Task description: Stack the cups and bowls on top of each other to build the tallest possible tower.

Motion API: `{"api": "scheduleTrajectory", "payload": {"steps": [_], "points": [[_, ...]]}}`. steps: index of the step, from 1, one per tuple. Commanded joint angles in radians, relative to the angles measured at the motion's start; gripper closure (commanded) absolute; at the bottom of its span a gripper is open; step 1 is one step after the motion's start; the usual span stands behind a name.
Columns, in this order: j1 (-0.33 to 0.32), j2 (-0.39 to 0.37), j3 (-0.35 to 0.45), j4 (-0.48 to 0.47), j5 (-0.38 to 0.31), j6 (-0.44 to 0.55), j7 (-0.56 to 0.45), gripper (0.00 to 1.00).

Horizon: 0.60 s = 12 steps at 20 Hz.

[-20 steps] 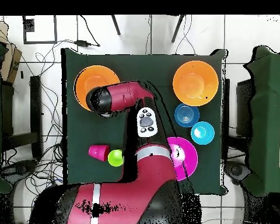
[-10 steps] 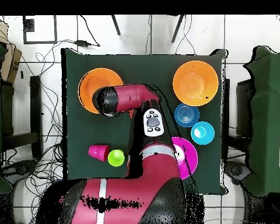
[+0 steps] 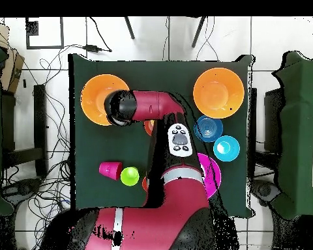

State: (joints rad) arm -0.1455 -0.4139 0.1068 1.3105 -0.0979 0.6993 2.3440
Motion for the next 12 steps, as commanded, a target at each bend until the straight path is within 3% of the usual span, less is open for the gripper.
{"api": "scheduleTrajectory", "payload": {"steps": [1,5,12], "points": [[-0.004,-0.098,0.033,0.1,0.066,-0.058,0.133,0.0],[0.02,-0.121,0.005,0.112,0.084,-0.071,0.155,0.0],[0.053,-0.017,-0.004,0.08,0.105,-0.183,0.167,0.0]]}}
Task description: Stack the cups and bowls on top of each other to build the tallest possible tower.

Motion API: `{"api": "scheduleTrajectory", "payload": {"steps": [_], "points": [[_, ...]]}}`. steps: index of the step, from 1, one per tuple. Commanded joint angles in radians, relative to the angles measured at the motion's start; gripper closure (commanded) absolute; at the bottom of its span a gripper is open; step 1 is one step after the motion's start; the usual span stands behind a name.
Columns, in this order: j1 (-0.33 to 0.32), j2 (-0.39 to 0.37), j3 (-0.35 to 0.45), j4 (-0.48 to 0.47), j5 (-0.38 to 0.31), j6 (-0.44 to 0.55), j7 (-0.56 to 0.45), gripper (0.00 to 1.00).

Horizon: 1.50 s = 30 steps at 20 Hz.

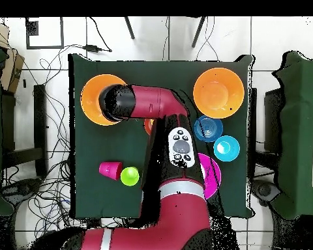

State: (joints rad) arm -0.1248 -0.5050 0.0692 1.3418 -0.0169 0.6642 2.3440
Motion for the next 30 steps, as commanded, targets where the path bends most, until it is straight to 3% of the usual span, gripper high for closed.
{"api": "scheduleTrajectory", "payload": {"steps": [1,12,24,30], "points": [[0.033,0.08,0.033,0.048,0.029,-0.156,0.164,0.0],[0.05,0.133,0.005,0.021,0.05,-0.188,0.123,0.0],[0.064,0.119,-0.046,-0.027,0.03,-0.107,0.071,0.0],[0.06,0.124,-0.043,-0.026,0.031,-0.13,0.055,0.0]]}}
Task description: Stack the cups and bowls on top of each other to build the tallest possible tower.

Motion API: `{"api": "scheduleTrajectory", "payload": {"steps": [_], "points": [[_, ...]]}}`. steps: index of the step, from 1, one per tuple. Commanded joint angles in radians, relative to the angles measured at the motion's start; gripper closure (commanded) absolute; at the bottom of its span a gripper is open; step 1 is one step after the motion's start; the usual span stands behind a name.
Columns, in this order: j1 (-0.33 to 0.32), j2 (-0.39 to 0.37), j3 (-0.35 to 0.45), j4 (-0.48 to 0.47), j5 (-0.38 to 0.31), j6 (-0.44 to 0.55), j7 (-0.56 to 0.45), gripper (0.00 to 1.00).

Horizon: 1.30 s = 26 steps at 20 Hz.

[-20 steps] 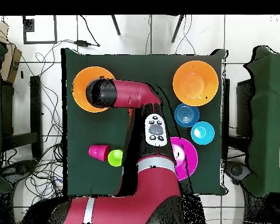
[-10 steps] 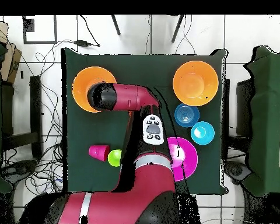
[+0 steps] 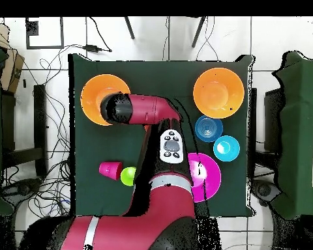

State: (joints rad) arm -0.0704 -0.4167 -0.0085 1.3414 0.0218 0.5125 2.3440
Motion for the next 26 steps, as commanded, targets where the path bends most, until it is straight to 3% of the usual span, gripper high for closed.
{"api": "scheduleTrajectory", "payload": {"steps": [1,26], "points": [[0.003,0.037,0.038,-0.024,-0.008,0.017,0.053,0.0],[-0.056,0.058,0.112,0.047,-0.046,-0.047,-0.036,0.0]]}}
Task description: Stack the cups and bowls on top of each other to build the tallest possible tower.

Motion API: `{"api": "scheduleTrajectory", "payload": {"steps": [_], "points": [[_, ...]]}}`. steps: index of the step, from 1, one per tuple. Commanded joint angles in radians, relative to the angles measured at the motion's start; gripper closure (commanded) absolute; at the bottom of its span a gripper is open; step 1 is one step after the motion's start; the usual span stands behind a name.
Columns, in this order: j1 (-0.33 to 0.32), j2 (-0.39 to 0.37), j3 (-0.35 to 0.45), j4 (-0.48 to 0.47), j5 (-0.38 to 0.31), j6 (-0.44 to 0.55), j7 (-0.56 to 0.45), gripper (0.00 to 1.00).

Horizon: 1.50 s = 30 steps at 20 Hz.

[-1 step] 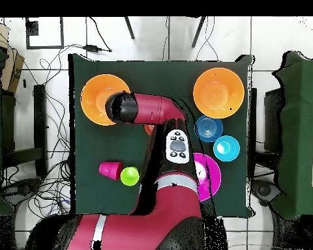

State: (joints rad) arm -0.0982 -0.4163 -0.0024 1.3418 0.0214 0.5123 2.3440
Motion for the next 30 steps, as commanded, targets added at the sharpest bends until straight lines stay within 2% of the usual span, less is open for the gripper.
{"api": "scheduleTrajectory", "payload": {"steps": [1,7,17,23,30], "points": [[-0.034,0.06,0.112,0.051,-0.046,-0.044,-0.042,0.0],[-0.063,0.06,0.16,0.087,-0.05,-0.078,-0.058,0.0],[-0.103,0.054,0.224,0.102,-0.047,-0.04,-0.092,0.0],[-0.155,0.039,0.32,0.142,-0.038,0.0,-0.145,0.0],[-0.205,0.033,0.392,0.165,-0.068,0.004,-0.183,0.0]]}}
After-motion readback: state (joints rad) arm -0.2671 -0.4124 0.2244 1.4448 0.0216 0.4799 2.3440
